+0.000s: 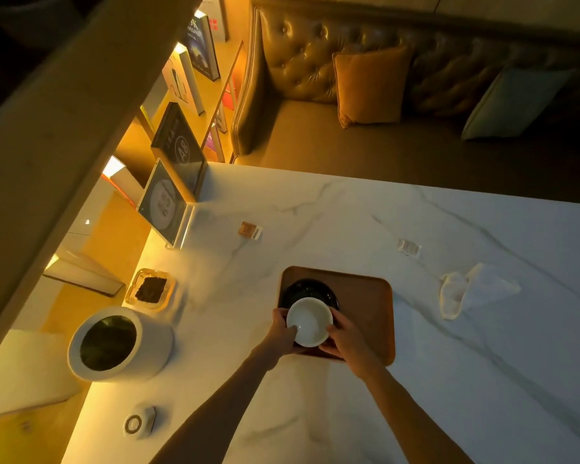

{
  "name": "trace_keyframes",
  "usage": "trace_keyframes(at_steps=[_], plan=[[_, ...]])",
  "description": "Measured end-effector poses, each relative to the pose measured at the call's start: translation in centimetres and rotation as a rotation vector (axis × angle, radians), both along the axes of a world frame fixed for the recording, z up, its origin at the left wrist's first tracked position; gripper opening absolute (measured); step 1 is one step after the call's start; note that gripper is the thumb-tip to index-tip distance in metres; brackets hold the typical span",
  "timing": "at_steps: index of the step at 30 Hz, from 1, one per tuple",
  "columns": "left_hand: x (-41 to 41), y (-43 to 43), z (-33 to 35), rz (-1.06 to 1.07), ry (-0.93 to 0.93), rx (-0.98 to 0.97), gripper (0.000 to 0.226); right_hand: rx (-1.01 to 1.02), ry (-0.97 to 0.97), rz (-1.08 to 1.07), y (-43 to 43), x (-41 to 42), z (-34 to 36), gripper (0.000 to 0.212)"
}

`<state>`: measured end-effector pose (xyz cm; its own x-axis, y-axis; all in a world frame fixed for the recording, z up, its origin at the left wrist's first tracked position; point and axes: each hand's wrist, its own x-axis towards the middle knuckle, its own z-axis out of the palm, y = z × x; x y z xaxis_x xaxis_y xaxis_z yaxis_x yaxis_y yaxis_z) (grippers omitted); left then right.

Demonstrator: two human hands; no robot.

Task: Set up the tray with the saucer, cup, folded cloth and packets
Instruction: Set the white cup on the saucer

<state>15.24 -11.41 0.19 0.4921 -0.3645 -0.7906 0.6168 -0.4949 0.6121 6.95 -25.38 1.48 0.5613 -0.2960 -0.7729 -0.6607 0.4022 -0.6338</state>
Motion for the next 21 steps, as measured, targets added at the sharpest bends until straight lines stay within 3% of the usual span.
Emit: trace_keyframes(at_steps=[6,21], plan=[[1.9,-2.7,-0.9,0.051,0.017,0.058,0.039,-0.154,0.04,0.169,-2.5,2.8,-2.1,0.052],[1.0,-3.6,-1.7,0.001,-0.087,0.12,0.045,0.039,0.064,0.027,-3.1,2.1,-4.1,0.048]])
